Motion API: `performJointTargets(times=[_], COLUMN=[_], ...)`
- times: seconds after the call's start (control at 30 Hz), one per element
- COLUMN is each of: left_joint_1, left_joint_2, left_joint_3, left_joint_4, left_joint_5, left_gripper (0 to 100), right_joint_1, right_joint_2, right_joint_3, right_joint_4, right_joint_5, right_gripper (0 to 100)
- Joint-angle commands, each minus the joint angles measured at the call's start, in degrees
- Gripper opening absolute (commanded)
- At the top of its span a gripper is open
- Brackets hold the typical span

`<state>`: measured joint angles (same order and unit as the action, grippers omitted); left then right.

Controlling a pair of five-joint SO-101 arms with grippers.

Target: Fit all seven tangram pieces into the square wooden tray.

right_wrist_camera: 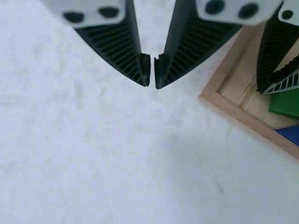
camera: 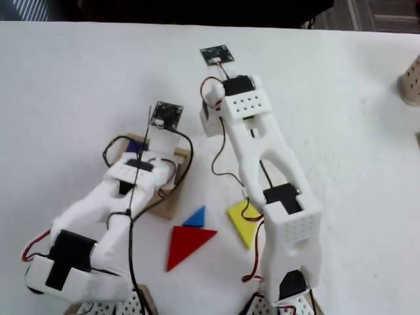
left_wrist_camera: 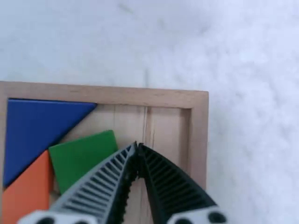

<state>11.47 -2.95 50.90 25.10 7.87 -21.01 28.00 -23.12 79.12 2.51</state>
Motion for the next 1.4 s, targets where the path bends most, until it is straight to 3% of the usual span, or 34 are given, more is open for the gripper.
performJointTargets(times=[0.0,0.27,0.4,0.9,1.37], left_joint_1=[-1.45,-1.45,-4.79,-5.93,-1.71], left_joint_2=[-0.66,-21.14,-29.14,-5.14,-3.56], left_joint_3=[-2.37,7.91,12.22,-0.88,-3.25], left_joint_4=[0.44,6.42,12.57,14.24,6.95], left_joint_5=[-0.62,-1.05,-1.05,-0.7,-0.53], left_gripper=[2,2,2,2,2], right_joint_1=[0.4,0.22,0.13,0.31,0.04], right_joint_2=[-0.84,-0.84,-0.84,-0.75,-0.75], right_joint_3=[-0.35,-0.35,-0.35,-0.18,-0.18], right_joint_4=[-0.84,-0.84,-0.84,-1.36,-1.54], right_joint_5=[0.62,0.62,0.7,0.62,0.62], right_gripper=[1.7,1.7,1.7,1.7,1.7])
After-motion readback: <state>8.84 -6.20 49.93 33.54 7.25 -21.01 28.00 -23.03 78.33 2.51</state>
